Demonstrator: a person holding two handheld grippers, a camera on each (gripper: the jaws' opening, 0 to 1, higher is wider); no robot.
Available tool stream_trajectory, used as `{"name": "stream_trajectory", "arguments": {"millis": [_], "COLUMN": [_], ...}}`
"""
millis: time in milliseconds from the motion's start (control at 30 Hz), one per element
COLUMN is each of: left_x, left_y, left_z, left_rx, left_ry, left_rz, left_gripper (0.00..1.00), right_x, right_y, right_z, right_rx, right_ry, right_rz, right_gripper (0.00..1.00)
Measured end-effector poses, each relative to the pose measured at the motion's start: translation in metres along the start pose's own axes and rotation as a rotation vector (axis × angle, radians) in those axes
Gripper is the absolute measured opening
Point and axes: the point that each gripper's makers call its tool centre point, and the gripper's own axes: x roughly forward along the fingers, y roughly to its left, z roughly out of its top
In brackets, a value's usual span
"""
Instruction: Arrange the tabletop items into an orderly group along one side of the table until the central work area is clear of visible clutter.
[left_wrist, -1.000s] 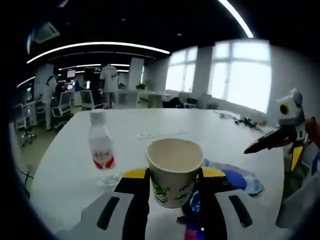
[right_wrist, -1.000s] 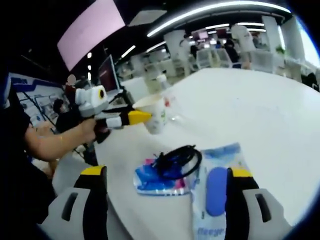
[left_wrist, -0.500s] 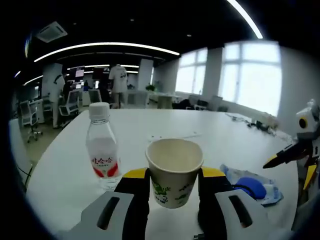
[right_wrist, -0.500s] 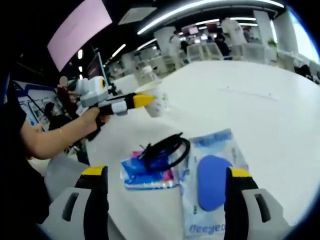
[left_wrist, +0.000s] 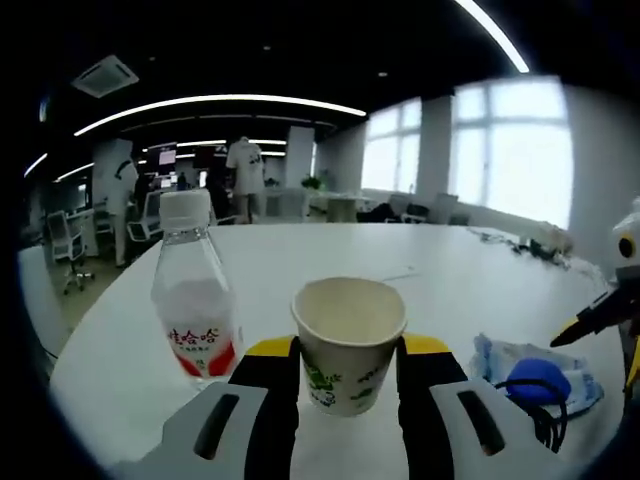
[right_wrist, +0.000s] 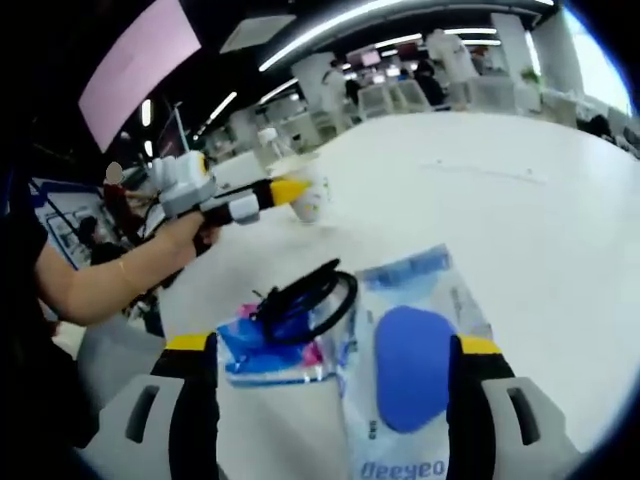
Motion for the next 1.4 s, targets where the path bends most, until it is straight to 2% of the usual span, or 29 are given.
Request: {"name": "stream_trajectory", "arguments": {"millis": [200, 367, 600, 733, 867, 967, 1400], "left_x": [0.011, 0.019, 0.027, 0.03, 0.034, 0.035, 0.036], "left_y": [0.006, 0.009, 0.016, 0.019, 0.019, 0.018, 0.021], "left_z": [-0.005, -0.009, -0.014, -0.016, -0.018, -0.02, -0.026], "left_rx": [0.001, 0.009, 0.007, 0.012, -0.015, 0.009, 0.009], "left_ry": [-0.008, -0.006, -0.003, -0.005, -0.006, -0.001, 0.004], "left_rz": [0.03, 0.037, 0.064, 0.082, 0.073, 0.079, 0.097], "left_gripper": [0.35, 0.35, 0.35, 0.35, 0.36, 0.36, 0.4], "right_x": [0.0, 0.0, 0.001, 0.002, 0.0, -0.001, 0.001], "right_y": [-0.009, -0.021, -0.027, -0.029, -0.032, -0.034, -0.03], "right_z": [-0.004, -0.004, -0.007, -0.008, -0.007, -0.006, -0.011], "right_rx": [0.016, 0.014, 0.034, 0.034, 0.04, 0.032, 0.02], "right_ry": [0.006, -0.001, -0.016, -0.014, -0.02, -0.022, 0.0], "right_rz": [-0.022, -0.087, -0.122, -0.126, -0.14, -0.152, -0.143], "right_gripper": [0.93, 0.91, 0.89, 0.89, 0.87, 0.86, 0.85]}}
